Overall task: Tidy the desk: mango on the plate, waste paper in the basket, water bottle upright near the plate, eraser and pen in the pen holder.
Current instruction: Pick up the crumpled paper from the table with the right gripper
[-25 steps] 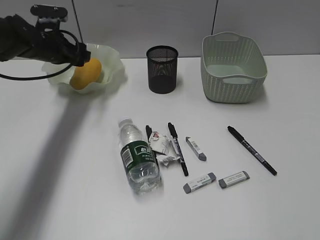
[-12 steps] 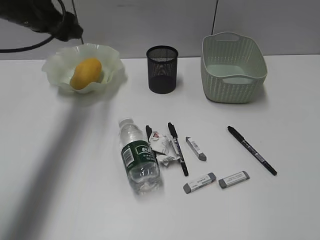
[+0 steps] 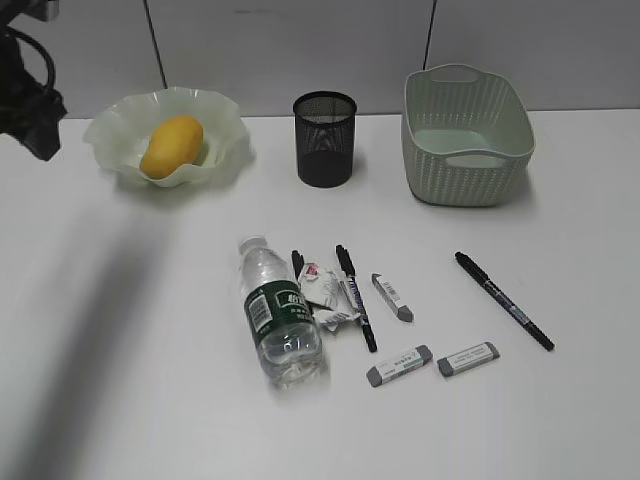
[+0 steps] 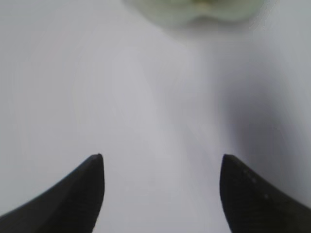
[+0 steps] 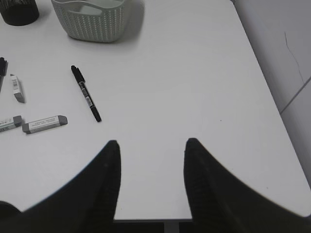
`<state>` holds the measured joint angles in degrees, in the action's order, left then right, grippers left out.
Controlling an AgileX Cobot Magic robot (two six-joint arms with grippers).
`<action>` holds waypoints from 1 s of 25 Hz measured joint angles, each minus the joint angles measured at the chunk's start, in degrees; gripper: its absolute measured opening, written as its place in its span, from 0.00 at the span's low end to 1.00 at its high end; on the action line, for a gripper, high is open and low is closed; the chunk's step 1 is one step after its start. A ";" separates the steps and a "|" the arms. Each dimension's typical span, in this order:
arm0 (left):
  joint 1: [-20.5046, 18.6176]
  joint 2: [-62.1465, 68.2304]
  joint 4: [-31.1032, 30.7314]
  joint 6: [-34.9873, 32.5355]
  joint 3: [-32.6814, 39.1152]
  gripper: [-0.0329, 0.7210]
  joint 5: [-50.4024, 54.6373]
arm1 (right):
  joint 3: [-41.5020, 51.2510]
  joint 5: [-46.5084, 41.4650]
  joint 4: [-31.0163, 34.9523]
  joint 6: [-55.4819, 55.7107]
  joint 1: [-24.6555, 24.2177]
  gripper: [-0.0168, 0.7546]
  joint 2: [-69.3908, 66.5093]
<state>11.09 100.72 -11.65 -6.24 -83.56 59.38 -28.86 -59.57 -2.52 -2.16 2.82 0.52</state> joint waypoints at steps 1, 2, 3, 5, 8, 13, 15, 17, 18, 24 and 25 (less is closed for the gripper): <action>0.00 -0.63 0.07 0.26 0.00 0.79 2.53 | 0.00 0.00 0.00 0.00 0.00 0.48 0.00; 0.00 -1.30 0.27 0.54 -0.05 0.79 5.32 | 0.00 0.00 0.00 0.00 0.00 0.48 0.00; 0.00 -1.82 0.64 0.82 -0.05 0.79 7.59 | 0.00 0.00 0.00 0.00 0.00 0.48 0.00; 0.00 -3.10 1.78 1.34 -0.05 0.79 9.37 | 0.00 0.00 0.00 0.00 0.00 0.48 0.00; 0.00 -5.40 4.26 1.47 0.01 0.79 10.07 | 0.00 0.00 0.00 0.00 0.00 0.48 0.00; 0.00 -10.59 6.17 1.52 0.01 0.76 10.26 | 0.00 0.00 0.00 0.00 0.00 0.48 0.00; 0.00 -12.69 6.38 1.52 0.05 0.75 10.30 | 0.00 0.00 0.00 0.00 0.00 0.48 0.00; 0.00 -15.01 6.45 1.52 0.05 0.74 10.30 | 0.00 0.00 0.00 0.00 0.00 0.48 0.00; 0.00 -16.02 6.52 1.52 0.05 0.74 10.30 | 0.00 0.00 0.00 0.00 0.00 0.48 0.00; -0.30 -22.54 6.84 1.52 0.08 0.74 10.37 | 0.00 0.00 0.00 0.00 0.00 0.48 0.00; -0.64 -23.38 6.97 1.52 0.45 0.74 10.32 | 0.00 0.00 0.00 0.00 0.00 0.48 0.00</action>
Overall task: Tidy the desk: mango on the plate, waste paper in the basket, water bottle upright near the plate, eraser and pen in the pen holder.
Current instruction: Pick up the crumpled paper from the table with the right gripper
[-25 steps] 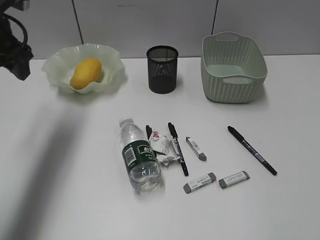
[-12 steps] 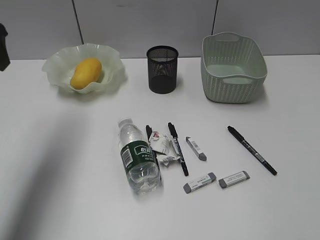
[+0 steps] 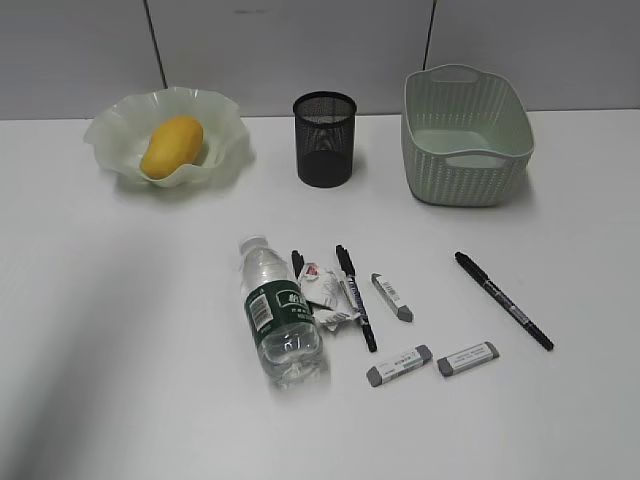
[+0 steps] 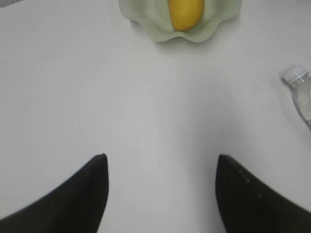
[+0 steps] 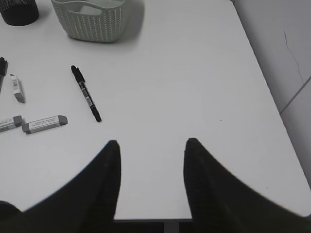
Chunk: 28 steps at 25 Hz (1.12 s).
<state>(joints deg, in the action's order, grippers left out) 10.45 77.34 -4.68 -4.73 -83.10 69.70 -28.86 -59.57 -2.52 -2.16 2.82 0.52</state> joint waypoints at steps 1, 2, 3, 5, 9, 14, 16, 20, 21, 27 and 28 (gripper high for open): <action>-0.59 -1.06 0.07 0.00 0.74 0.74 0.00 | 0.00 0.00 0.00 0.00 0.00 0.48 0.00; -1.42 -2.18 0.12 0.00 1.68 0.74 0.00 | 0.00 0.00 0.00 0.00 0.00 0.48 0.00; -2.47 -3.34 0.12 0.00 3.18 0.74 0.00 | 0.00 0.00 0.00 0.00 0.00 0.48 0.00; -4.67 -5.60 0.12 0.00 7.02 0.74 0.00 | 0.00 0.00 0.00 0.00 0.00 0.48 0.00; -8.26 -11.91 0.56 0.00 14.71 0.74 0.10 | -0.13 0.00 0.17 0.00 0.00 0.48 -0.54; -8.99 -20.84 1.10 0.00 20.67 0.74 0.29 | -1.67 0.05 2.52 0.00 0.00 0.48 -7.24; -8.99 -24.69 1.32 0.00 22.75 0.74 0.29 | -2.42 0.05 3.03 0.00 0.00 0.48 -11.25; -8.99 -34.34 3.07 0.00 26.88 0.73 0.29 | -4.71 0.05 6.38 0.00 0.00 0.48 -21.43; -8.99 -36.06 3.66 0.00 28.02 0.73 0.29 | -5.59 0.10 7.15 0.00 0.00 0.48 -24.25; -8.99 -49.76 4.68 0.00 36.14 0.72 0.30 | -11.57 0.16 8.70 -2.80 0.00 0.48 -39.81; -8.99 -52.20 5.19 0.00 37.38 0.72 0.30 | -12.84 0.16 9.16 -3.58 0.00 0.48 -42.49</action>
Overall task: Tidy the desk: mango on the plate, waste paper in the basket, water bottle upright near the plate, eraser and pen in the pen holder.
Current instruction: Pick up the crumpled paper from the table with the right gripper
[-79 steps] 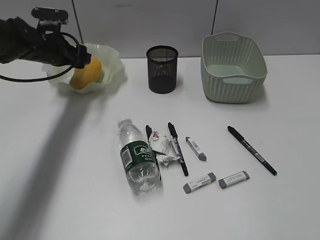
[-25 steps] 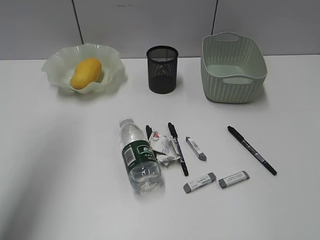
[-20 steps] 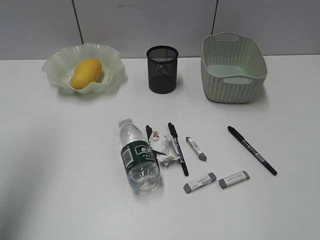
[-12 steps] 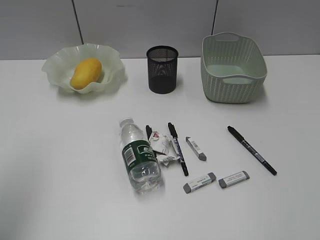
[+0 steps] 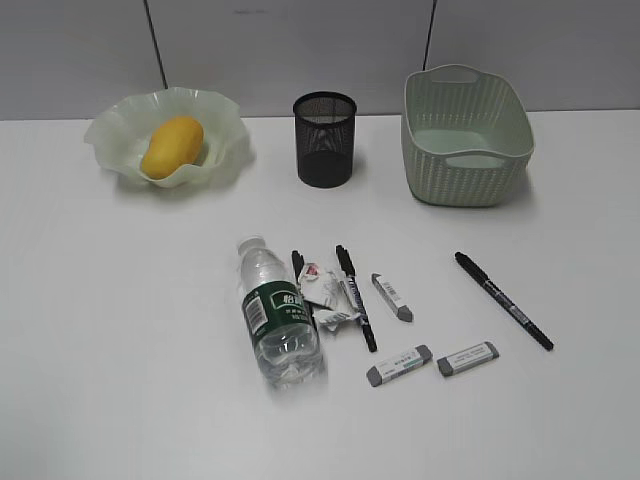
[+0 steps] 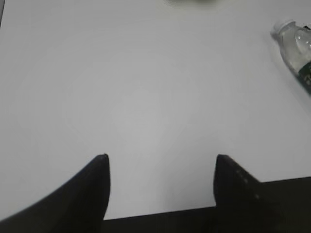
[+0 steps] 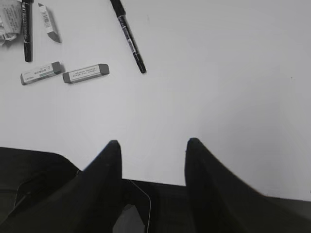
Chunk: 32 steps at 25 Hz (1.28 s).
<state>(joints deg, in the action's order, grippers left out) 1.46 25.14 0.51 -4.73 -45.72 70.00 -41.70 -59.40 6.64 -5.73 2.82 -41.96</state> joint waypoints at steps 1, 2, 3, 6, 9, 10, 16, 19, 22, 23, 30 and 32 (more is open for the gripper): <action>0.00 -2.05 0.19 0.00 1.49 0.72 0.00 | -1.34 0.00 0.50 -1.04 0.00 0.48 -2.18; 0.00 -4.42 0.33 0.00 2.93 0.72 0.05 | -2.46 0.00 1.28 -1.94 0.00 0.48 -4.65; 0.00 -6.78 0.35 0.00 4.05 0.72 0.12 | -3.80 0.08 2.07 -2.72 0.00 0.48 -7.67; 0.00 -13.03 0.40 0.00 7.98 0.72 0.19 | -7.37 0.20 5.45 -6.01 0.00 0.48 -13.04; 0.00 -18.24 0.34 0.00 10.99 0.72 0.19 | -10.56 0.25 10.00 -9.89 0.00 0.48 -18.76; 0.00 -19.79 0.34 0.00 11.78 0.72 0.25 | -11.41 0.37 11.49 -10.68 0.00 0.48 -20.66; 0.00 -25.32 1.40 0.10 12.49 0.72 0.11 | -15.56 1.59 14.28 -12.93 3.61 0.48 -29.50; 0.00 -25.50 3.91 0.21 13.13 0.72 -2.56 | -17.40 3.91 14.16 -12.64 10.03 0.48 -33.06; 0.00 -25.55 5.79 0.21 14.77 0.72 -7.23 | -19.47 6.62 13.93 -11.02 16.66 0.48 -36.62; 0.00 -25.55 5.98 0.21 15.22 0.72 -7.78 | -20.10 7.28 13.86 -10.57 18.39 0.48 -38.04; 0.00 -25.61 6.49 0.23 15.51 0.72 -8.46 | -27.83 9.54 12.20 -8.76 27.82 0.48 -49.64; 0.00 -25.61 6.57 0.23 15.51 0.72 -8.49 | -31.31 9.61 10.85 -7.61 29.33 0.48 -53.31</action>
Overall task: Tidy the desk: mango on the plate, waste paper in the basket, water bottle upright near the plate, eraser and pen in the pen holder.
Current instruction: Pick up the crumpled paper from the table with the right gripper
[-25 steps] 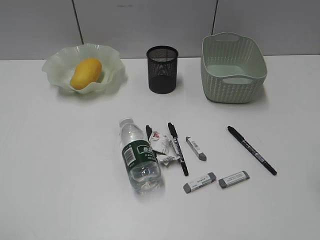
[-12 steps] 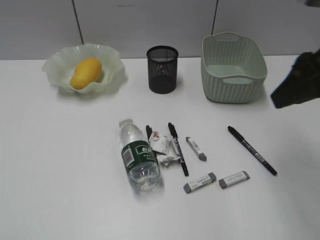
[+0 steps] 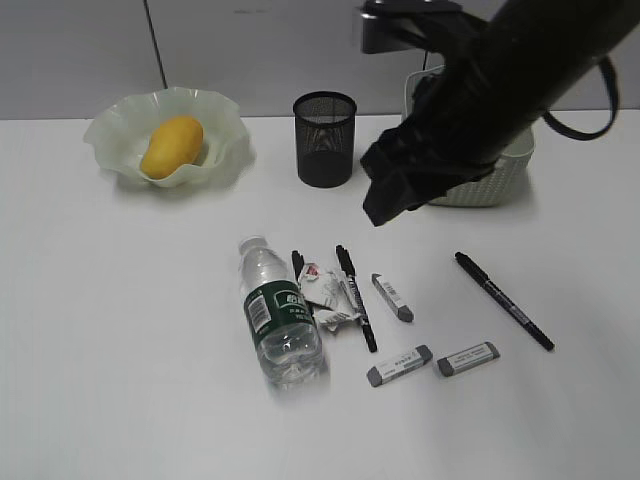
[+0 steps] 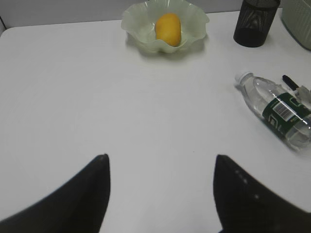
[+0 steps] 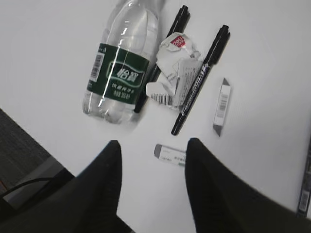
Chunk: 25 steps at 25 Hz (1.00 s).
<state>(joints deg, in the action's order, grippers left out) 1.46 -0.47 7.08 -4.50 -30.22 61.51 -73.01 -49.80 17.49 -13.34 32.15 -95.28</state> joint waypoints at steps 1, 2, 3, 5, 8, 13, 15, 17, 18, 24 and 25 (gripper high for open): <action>0.00 0.00 0.05 0.00 0.00 0.72 0.00 | -1.89 -0.12 -0.59 0.37 0.45 0.48 -2.06; 0.00 0.00 0.11 0.00 0.00 0.72 0.00 | -3.51 -0.47 -0.94 0.87 0.67 0.48 -4.16; 0.00 0.00 0.11 0.00 0.00 0.72 0.00 | -5.40 -0.94 -1.36 1.35 0.73 0.48 -5.89; 0.00 0.00 0.17 0.00 0.00 0.72 -0.05 | -8.50 -1.88 -2.00 2.59 0.75 0.48 -9.79; 0.00 0.00 0.17 0.00 0.00 0.72 -0.04 | -11.00 -2.38 -2.37 3.19 1.25 0.48 -14.08; 0.00 0.00 0.17 0.00 0.00 0.72 -0.04 | -11.26 -2.11 -3.99 3.49 2.96 0.48 -19.58; 0.00 0.00 0.17 0.00 0.00 0.72 -0.04 | -11.26 -1.28 -3.99 4.01 3.15 0.48 -21.05; 0.00 0.00 0.17 0.00 0.00 0.72 -0.04 | -11.26 0.05 -5.13 5.84 3.14 0.48 -22.17; 0.00 0.00 0.17 0.00 0.00 0.72 -0.04 | -11.26 0.45 -5.96 7.18 3.14 0.48 -22.65; 0.00 0.00 0.17 0.00 0.00 0.72 -0.04 | -11.26 2.20 -8.05 9.82 3.14 0.48 -23.67; 0.00 0.00 0.17 0.00 0.00 0.72 -0.04 | -11.26 2.58 -8.05 9.86 3.14 0.48 -23.67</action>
<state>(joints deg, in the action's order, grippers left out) 1.46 -0.47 7.25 -4.50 -30.22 61.47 -84.27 -47.22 9.44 -3.48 35.29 -118.95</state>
